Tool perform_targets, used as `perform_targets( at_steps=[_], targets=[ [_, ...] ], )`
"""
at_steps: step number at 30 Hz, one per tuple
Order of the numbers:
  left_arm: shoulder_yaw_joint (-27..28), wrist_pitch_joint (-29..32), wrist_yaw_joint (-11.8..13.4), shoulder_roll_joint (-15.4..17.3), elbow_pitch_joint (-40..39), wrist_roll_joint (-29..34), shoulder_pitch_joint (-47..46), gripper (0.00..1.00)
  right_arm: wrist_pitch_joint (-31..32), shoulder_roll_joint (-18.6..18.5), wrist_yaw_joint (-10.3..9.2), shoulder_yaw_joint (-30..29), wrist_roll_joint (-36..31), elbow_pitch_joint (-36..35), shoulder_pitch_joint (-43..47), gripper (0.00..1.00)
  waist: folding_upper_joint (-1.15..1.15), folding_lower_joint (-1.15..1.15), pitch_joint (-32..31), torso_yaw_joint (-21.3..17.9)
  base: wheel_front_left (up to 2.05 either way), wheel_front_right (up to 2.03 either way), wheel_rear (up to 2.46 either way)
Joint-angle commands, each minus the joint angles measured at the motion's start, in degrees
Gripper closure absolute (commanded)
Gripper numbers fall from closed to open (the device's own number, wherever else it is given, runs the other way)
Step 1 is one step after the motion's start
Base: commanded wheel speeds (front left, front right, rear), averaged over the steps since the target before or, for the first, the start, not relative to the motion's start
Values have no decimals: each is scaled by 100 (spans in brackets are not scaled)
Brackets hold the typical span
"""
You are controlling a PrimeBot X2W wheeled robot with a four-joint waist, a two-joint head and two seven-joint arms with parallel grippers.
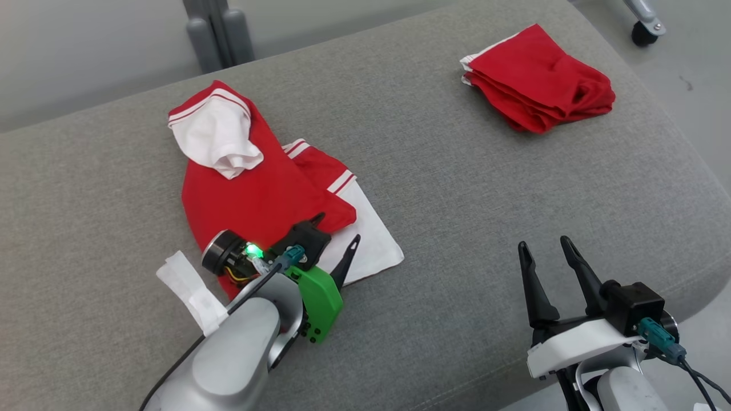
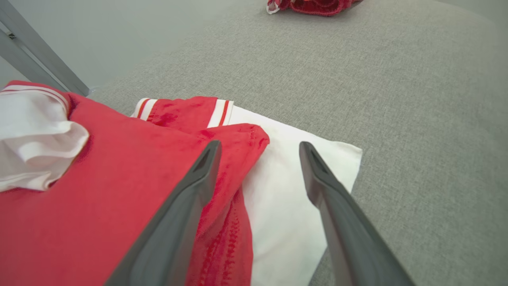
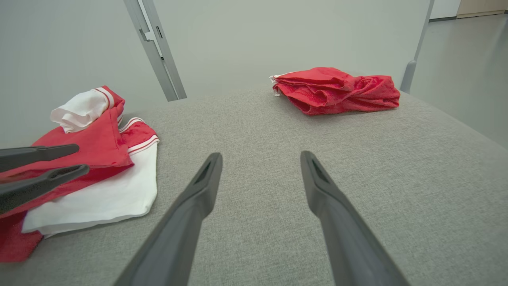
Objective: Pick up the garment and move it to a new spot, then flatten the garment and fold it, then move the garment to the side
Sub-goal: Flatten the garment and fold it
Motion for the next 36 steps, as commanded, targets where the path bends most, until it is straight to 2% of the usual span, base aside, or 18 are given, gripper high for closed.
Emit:
perform_targets(
  at_steps=[1,7,8,10,11,17,21,26,30,36],
  targets=[
    [11,6,73,82,102,52,-161,0,-14,-2,-11,-9,40,-11,-55,0,0,0,166,-230,0,0,0],
    [-61,101,169,157,533,142,-298,0,-14,-2,-11,-19,62,-6,-64,0,0,0,149,-243,0,0,0],
    [-80,101,191,170,596,173,-336,23,-14,-2,-11,-15,71,-3,-75,0,0,0,148,-239,0,0,0],
    [-65,73,227,176,706,168,-383,80,-14,-3,-11,-18,77,2,-92,0,0,0,146,-223,0,0,0],
    [-44,29,239,177,732,141,-399,100,-14,-3,-11,-20,81,0,-94,0,0,0,146,-215,0,0,0],
    [384,-318,274,81,680,-362,-445,100,-14,-2,-11,-121,24,-8,6,0,0,0,93,-57,0,0,0],
    [1025,-713,367,71,282,-1035,-156,100,-14,-6,-11,-204,-13,-6,122,0,0,0,4,85,0,0,0],
    [1964,-956,556,346,-716,-1849,450,100,-14,-5,-11,-313,-83,-2,240,0,0,0,-102,359,0,0,0],
    [2640,-892,745,680,-1384,-2411,1021,100,-14,-3,-11,-378,-147,-19,261,0,0,0,-123,612,0,0,0],
    [3171,-683,882,1029,-1548,-2815,1044,100,-14,-5,-11,-337,-286,-1,96,0,0,0,-8,882,0,0,0]
  ],
)
